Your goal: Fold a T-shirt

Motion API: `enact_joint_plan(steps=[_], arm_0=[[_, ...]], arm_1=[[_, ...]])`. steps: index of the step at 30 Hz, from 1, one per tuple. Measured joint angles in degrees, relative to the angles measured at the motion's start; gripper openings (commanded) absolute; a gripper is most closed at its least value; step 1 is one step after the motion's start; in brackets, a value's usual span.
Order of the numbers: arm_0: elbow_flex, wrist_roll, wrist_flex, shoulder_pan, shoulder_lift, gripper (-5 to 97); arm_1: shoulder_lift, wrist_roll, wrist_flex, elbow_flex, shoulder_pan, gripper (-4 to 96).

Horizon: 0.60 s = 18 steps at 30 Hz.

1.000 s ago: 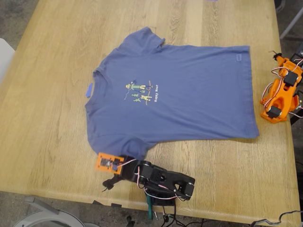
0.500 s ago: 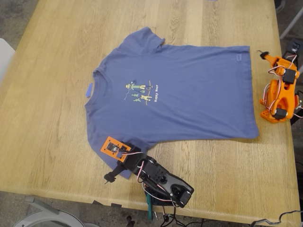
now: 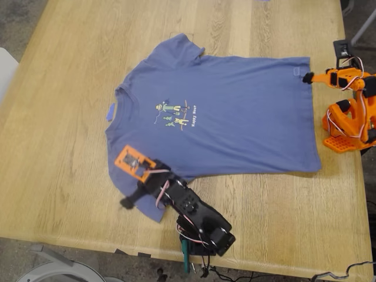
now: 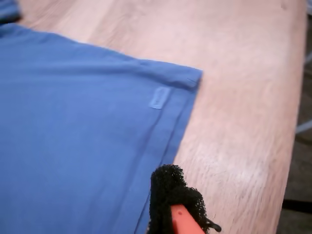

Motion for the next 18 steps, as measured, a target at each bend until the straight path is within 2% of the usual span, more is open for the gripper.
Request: enact_joint_plan(steps=[7, 11, 18], arm_0=[[-13.89, -1.93, 5.27, 4.83, -12.39, 72], [-20.04, -2.64, 5.27, 6.24, -20.39, 72], [-23.29, -3.34, 5.01, 8.35, -31.11, 72]], arm_1=[[-17.23, -0.53, 8.26, -18.54, -13.80, 42.6], [-27.33, -0.53, 7.91, -24.08, -20.48, 42.0], [-37.35, -0.44, 2.29, -26.63, -33.05, 41.9]])
